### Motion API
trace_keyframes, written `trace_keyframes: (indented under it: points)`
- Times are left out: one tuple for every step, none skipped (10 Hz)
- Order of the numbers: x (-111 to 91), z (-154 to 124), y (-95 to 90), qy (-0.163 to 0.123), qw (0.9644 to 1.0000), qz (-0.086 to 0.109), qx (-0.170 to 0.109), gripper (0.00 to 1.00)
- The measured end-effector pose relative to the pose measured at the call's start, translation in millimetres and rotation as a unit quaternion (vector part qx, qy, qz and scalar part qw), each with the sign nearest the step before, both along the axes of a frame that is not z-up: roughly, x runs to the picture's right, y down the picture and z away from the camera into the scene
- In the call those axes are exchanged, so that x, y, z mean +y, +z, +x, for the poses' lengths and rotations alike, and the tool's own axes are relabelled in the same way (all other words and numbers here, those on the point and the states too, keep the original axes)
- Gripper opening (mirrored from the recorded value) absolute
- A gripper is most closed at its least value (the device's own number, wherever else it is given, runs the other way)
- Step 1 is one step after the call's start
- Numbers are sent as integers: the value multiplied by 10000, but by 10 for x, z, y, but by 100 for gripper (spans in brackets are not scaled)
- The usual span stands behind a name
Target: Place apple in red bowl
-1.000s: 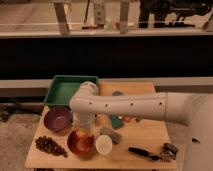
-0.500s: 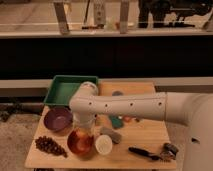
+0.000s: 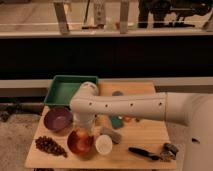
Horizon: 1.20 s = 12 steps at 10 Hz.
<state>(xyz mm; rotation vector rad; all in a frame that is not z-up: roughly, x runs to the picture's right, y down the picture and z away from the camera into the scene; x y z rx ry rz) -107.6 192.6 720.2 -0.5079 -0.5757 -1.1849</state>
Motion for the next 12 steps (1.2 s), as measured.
trace_keyframes:
  points:
    - [0, 2, 2, -14, 10000, 8, -10, 25]
    - [1, 5, 3, -30, 10000, 14, -22, 25]
    - [3, 13, 5, -40, 10000, 19, -29, 25]
    - [2, 15, 6, -50, 10000, 24, -37, 25]
    - [7, 19, 3, -72, 10000, 29, -54, 25]
    - [6, 22, 0, -85, 9999, 37, -63, 25]
    - [4, 23, 1, -99, 9999, 45, -72, 25]
    - [2, 23, 2, -112, 9999, 51, -79, 25]
    - [-5, 26, 3, -134, 9999, 60, -87, 28]
    - [-8, 28, 2, -133, 9999, 52, -83, 37]
    - [-11, 30, 1, -140, 9999, 44, -78, 45]
    - [-9, 36, 0, -156, 9999, 19, -67, 58]
